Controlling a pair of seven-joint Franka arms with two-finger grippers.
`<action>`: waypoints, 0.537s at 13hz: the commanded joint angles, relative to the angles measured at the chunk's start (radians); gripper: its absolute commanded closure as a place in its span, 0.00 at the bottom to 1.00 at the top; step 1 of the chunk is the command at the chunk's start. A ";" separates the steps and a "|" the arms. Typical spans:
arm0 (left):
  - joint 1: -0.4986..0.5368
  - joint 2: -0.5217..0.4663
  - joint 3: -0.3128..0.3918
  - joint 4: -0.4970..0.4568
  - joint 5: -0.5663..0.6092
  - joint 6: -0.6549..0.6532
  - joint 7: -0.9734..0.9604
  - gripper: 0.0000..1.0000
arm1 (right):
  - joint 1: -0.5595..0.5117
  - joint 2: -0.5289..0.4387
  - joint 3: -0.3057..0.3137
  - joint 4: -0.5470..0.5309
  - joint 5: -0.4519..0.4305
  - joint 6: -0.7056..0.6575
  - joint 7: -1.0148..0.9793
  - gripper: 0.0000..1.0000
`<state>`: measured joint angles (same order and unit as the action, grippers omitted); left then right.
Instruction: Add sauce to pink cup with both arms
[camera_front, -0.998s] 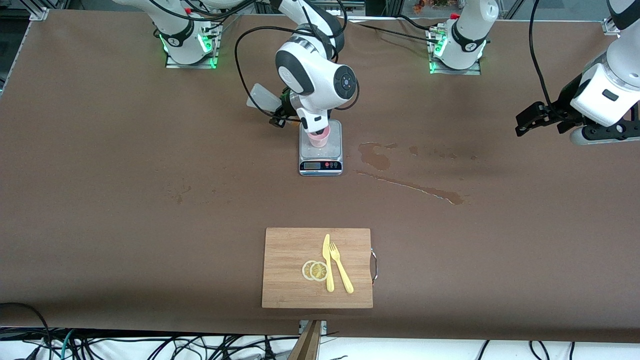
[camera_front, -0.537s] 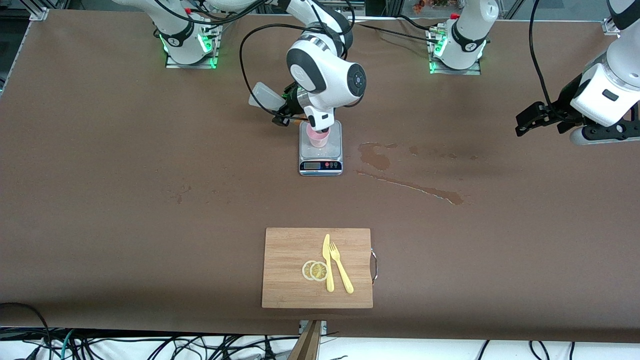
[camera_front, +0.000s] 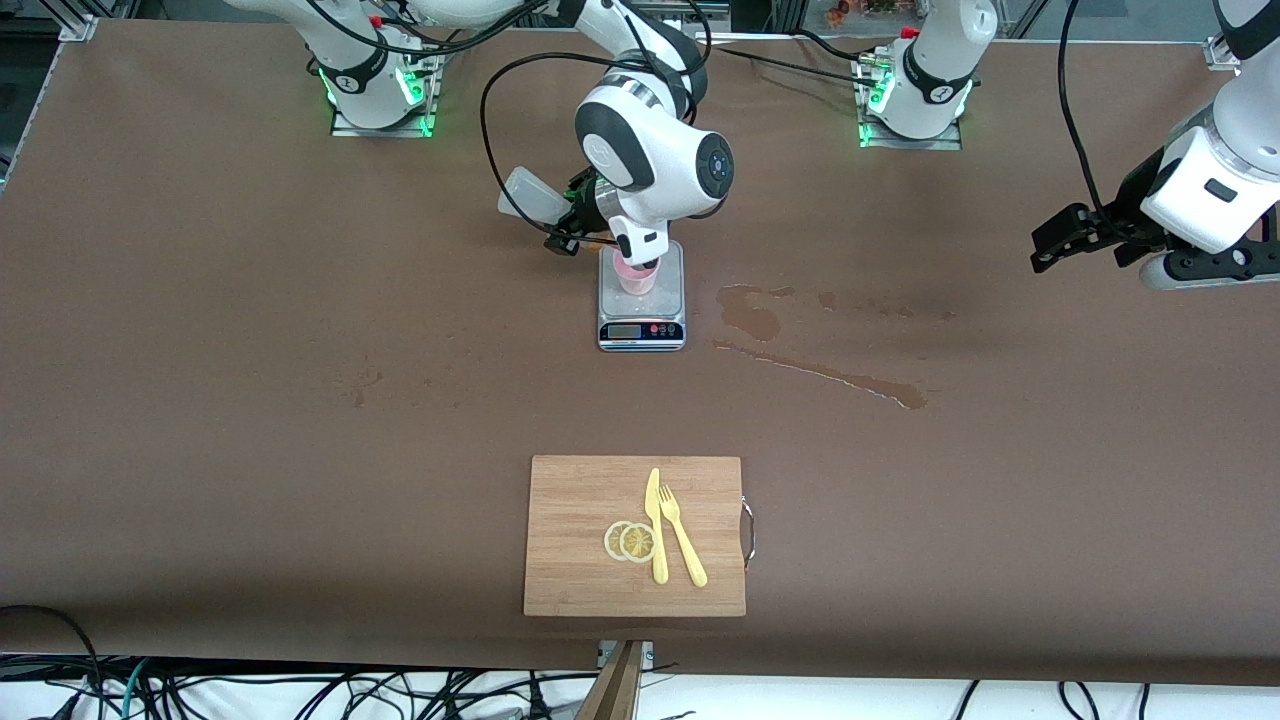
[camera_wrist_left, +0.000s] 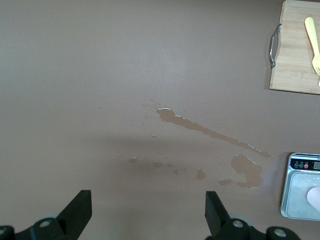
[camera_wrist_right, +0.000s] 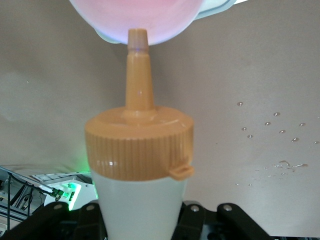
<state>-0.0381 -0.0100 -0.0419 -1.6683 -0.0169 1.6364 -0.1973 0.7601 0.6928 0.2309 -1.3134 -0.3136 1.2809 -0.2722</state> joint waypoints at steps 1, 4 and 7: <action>-0.002 -0.011 0.004 -0.008 -0.014 0.003 0.009 0.00 | -0.013 -0.002 0.015 0.039 -0.016 -0.038 0.001 1.00; -0.002 -0.011 0.002 -0.008 -0.014 0.003 0.009 0.00 | -0.015 -0.001 0.015 0.040 -0.016 -0.043 -0.002 1.00; -0.002 -0.011 0.002 -0.008 -0.014 0.003 0.009 0.00 | -0.010 0.004 0.016 0.033 -0.016 -0.048 0.013 1.00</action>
<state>-0.0381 -0.0100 -0.0419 -1.6683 -0.0169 1.6364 -0.1973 0.7519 0.6926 0.2308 -1.3012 -0.3139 1.2644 -0.2722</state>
